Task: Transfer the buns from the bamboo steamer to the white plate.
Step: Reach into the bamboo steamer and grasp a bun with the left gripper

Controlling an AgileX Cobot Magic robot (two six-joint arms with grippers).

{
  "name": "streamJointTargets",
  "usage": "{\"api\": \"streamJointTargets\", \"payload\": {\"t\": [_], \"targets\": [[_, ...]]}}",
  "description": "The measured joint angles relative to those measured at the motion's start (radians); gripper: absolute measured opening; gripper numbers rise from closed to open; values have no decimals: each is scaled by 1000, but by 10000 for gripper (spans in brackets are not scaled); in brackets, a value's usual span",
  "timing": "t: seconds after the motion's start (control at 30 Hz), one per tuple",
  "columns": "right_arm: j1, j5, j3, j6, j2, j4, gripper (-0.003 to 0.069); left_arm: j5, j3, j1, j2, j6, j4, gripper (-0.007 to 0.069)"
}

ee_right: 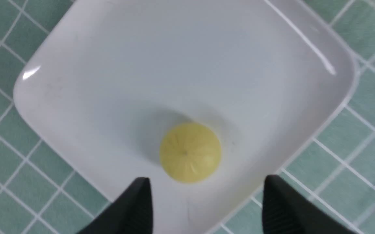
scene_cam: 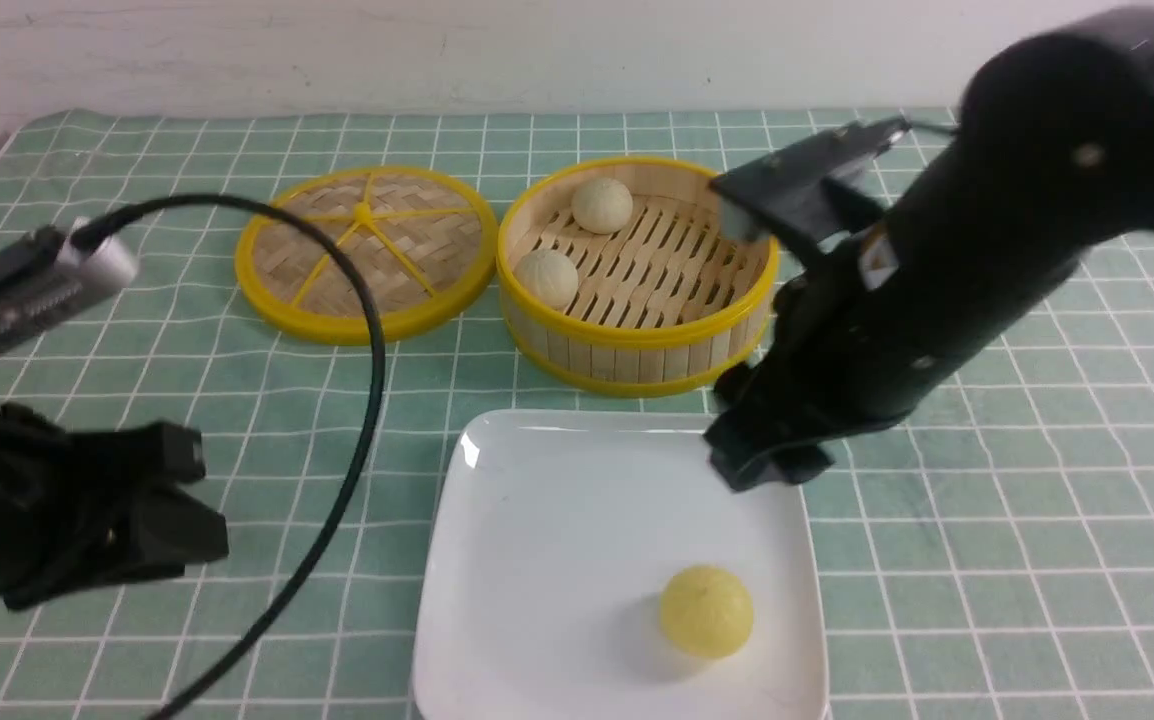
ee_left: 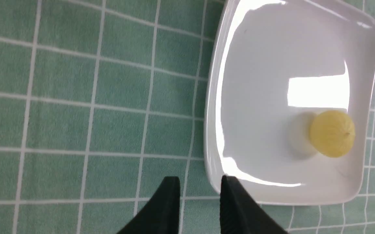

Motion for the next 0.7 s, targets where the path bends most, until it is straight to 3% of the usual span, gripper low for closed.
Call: {"api": "streamJointTargets", "payload": {"t": [0.1,0.17,0.23,0.37,0.5,0.7], "targets": [[0,135,4,26,-127,-75,208,29,-115,0,95,13,3,205],[0,173,39,67,-221,-121,59,61,-227,0,197,38,4,162],[0,184,88,92,-297,-140,-3,92,-317,0,284,47,4,108],[0,195,240,126,-451,-161,-14,188,-522,-6,487,52,9,12],[0,180,377,140,-554,-175,-14,247,-744,-55,673,42,26,1],[0,125,520,142,-625,-189,-13,263,-1264,-203,991,-64,106,7]]}}
